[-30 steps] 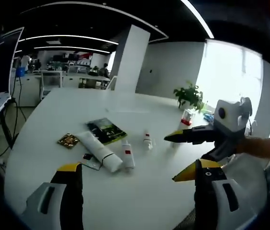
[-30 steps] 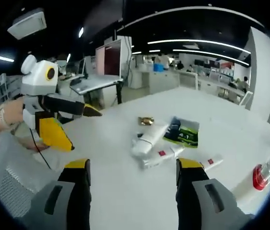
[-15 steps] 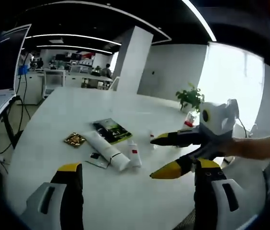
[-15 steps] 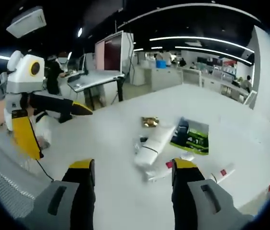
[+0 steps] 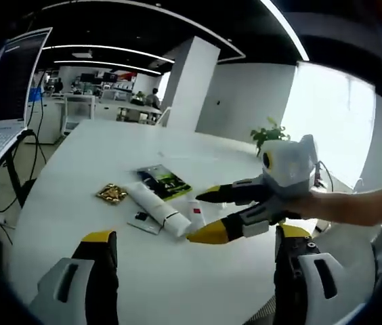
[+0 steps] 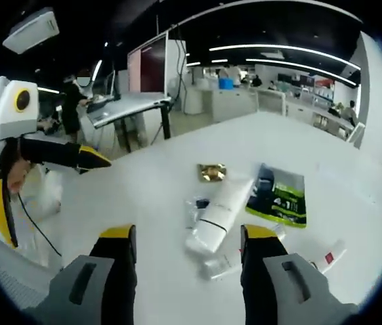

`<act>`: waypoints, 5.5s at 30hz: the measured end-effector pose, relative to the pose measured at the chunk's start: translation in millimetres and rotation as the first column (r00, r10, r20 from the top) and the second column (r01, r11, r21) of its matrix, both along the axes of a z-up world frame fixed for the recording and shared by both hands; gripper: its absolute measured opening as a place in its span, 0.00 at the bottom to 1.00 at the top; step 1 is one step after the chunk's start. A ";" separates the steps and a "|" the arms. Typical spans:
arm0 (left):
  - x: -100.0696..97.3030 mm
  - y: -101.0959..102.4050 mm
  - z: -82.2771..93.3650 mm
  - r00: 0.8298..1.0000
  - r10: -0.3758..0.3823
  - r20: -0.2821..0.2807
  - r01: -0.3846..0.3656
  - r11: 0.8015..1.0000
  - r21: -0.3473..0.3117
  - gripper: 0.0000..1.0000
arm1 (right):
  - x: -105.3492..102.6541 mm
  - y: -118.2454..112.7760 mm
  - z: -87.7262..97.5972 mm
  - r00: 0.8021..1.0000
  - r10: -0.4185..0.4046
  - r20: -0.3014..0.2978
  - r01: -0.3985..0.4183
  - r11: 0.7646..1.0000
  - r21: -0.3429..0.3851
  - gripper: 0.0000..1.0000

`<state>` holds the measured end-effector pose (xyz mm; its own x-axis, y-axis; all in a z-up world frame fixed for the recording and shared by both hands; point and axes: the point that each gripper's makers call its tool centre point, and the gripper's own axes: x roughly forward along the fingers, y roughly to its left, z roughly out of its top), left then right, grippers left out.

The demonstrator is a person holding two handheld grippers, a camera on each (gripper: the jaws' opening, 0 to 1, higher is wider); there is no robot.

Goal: Arrange the skincare products in the storage area until every visible bottle or jar stands upright without overlapping.

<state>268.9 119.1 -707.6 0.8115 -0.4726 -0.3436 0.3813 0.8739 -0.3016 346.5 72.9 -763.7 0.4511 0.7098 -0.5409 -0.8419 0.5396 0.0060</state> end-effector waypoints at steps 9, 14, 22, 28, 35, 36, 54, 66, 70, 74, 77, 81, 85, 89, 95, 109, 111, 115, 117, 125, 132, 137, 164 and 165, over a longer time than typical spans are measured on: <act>0.5 9.3 -5.2 1.000 0.012 -0.013 -0.013 1.000 -0.022 0.92 | 20.5 11.1 -17.9 0.999 -0.032 -0.021 0.031 0.998 -0.058 0.58; 1.4 12.2 -5.4 1.000 0.019 -0.016 -0.019 0.999 -0.035 0.91 | 31.7 18.7 -27.9 0.998 -0.050 -0.033 0.047 0.996 -0.081 0.56; 1.3 15.4 -6.0 0.999 0.028 -0.019 -0.029 0.998 -0.048 0.91 | 49.0 24.3 -44.3 0.996 -0.072 -0.053 0.065 0.989 -0.131 0.52; 0.7 18.2 -8.8 0.999 0.041 -0.027 -0.042 0.997 -0.057 0.91 | 59.3 27.7 -51.6 0.994 -0.088 -0.069 0.077 0.986 -0.147 0.48; 0.5 19.6 -9.4 0.998 0.046 -0.030 -0.048 0.997 -0.062 0.90 | 60.3 25.1 -59.7 0.990 -0.112 -0.086 0.097 0.981 -0.166 0.47; 0.7 19.7 -9.4 0.999 0.045 -0.029 -0.047 0.997 -0.062 0.90 | 61.6 25.2 -61.9 0.988 -0.119 -0.097 0.102 0.980 -0.168 0.47; 2.2 19.6 -11.3 0.998 0.048 -0.038 -0.051 0.996 -0.078 0.89 | 69.6 28.7 -64.8 0.987 -0.120 -0.110 0.103 0.983 -0.150 0.37; 2.9 15.8 -13.6 0.998 0.036 -0.049 -0.040 0.996 -0.085 0.89 | 67.0 26.6 -63.2 0.989 -0.111 -0.098 0.094 0.981 -0.168 0.33; 3.0 17.3 -14.4 0.998 0.040 -0.052 -0.045 0.995 -0.090 0.89 | 62.9 22.9 -63.3 0.987 -0.119 -0.108 0.102 0.983 -0.153 0.32; 4.2 20.0 -19.4 0.997 0.053 -0.062 -0.059 0.993 -0.100 0.89 | 57.5 23.8 -62.0 0.989 -0.091 -0.114 0.074 0.987 -0.143 0.32; 4.6 18.1 -19.7 0.996 0.050 -0.067 -0.057 0.991 -0.120 0.88 | 51.2 21.3 -60.4 0.991 -0.076 -0.110 0.062 0.990 -0.126 0.31; 7.7 16.9 -21.5 0.997 0.045 -0.069 -0.054 0.989 -0.137 0.86 | 44.4 17.5 -58.6 0.989 -0.077 -0.129 0.064 0.993 -0.102 0.31; 14.1 16.1 -19.3 0.996 0.055 -0.065 -0.066 0.981 -0.183 0.82 | 39.5 14.4 -58.7 0.980 -0.100 -0.170 0.088 0.993 -0.077 0.30; 20.9 16.9 -19.7 0.996 0.067 -0.065 -0.079 0.972 -0.222 0.78 | 37.5 7.7 -59.8 0.967 -0.133 -0.218 0.124 0.991 -0.052 0.30; 31.0 17.3 -26.9 0.995 0.066 -0.074 -0.082 0.965 -0.249 0.71 | 39.6 6.1 -60.8 0.933 -0.176 -0.314 0.192 0.981 0.019 0.30; 68.9 19.2 -43.5 0.988 0.072 -0.133 -0.109 0.950 -0.292 0.62 | 36.6 1.2 -56.3 0.852 -0.204 -0.483 0.330 0.924 0.192 0.29; 72.7 17.8 -46.7 0.986 0.073 -0.148 -0.116 0.945 -0.307 0.61 | 36.2 2.7 -56.2 0.839 -0.205 -0.505 0.350 0.913 0.211 0.29; 78.4 12.3 -49.1 0.983 0.080 -0.164 -0.131 0.935 -0.329 0.58 | 34.6 0.5 -54.5 0.815 -0.204 -0.542 0.384 0.891 0.242 0.29; 81.5 10.1 -52.4 0.979 0.083 -0.184 -0.142 0.931 -0.336 0.56 | 33.0 0.8 -54.0 0.803 -0.198 -0.563 0.398 0.881 0.258 0.29; 105.6 8.3 -62.6 0.972 0.070 -0.222 -0.149 0.919 -0.365 0.49 | 25.4 0.3 -52.3 0.780 -0.177 -0.600 0.423 0.856 0.298 0.28; 123.5 3.8 -79.6 0.962 0.020 -0.271 -0.121 0.925 -0.360 0.47 | 19.5 0.0 -50.7 0.780 -0.169 -0.603 0.428 0.846 0.317 0.29; 129.7 -3.3 -84.7 0.957 0.008 -0.292 -0.115 0.930 -0.350 0.46 | 17.2 1.1 -51.8 0.805 -0.162 -0.570 0.398 0.861 0.317 0.29; 149.1 -14.2 -102.0 0.932 0.010 -0.363 -0.139 0.933 -0.332 0.23 | 10.1 3.7 -50.9 0.879 -0.152 -0.452 0.309 0.903 0.298 0.28; 149.5 -14.4 -102.1 0.931 0.012 -0.364 -0.144 0.930 -0.337 0.23 | 8.8 4.2 -50.4 0.885 -0.151 -0.441 0.303 0.905 0.298 0.28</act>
<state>418.5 104.7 -809.7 0.7092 -0.5557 -0.4339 0.1285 0.7070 -0.6955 355.2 77.1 -814.1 0.4228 0.7890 -0.4457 -0.5790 0.6136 0.5369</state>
